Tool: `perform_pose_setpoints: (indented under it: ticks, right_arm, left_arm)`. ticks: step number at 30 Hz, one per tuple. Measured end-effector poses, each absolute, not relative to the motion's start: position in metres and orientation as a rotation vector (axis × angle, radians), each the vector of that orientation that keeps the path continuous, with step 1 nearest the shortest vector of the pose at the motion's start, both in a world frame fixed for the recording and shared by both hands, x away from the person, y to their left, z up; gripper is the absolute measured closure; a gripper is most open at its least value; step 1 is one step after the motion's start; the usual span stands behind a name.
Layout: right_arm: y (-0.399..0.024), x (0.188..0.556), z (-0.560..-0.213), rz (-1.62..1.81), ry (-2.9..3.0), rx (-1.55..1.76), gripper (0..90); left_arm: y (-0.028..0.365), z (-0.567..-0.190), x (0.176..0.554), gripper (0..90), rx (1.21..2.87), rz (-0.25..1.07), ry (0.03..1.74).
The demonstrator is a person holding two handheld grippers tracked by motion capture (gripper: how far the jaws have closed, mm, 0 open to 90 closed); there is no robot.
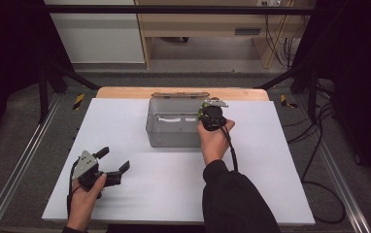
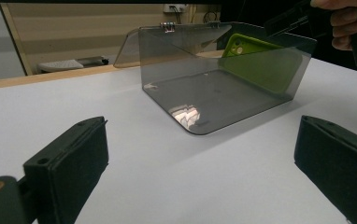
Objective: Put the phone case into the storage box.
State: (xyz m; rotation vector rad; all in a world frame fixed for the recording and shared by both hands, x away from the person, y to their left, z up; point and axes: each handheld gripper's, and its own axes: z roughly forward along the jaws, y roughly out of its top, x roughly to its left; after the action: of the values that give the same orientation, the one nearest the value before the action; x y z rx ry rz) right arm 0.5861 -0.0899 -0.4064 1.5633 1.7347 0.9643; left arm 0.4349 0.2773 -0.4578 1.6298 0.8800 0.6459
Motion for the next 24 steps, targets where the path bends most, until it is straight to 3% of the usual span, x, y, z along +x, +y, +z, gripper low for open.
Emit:
perform_pose_setpoints:
  ticks: [18, 24]
  right_arm:
    - [-0.096, 0.577, -0.393, 1.048, 1.683, 1.484, 56.6]
    - [-0.096, 0.573, -0.388, 1.095, 1.677, 1.449, 48.0]
  left_arm:
    - [0.278, -0.458, 0.435, 2.8, 1.628, 0.648, 0.881]
    - [0.277, -0.458, 0.435, 2.8, 1.629, 0.648, 0.881]
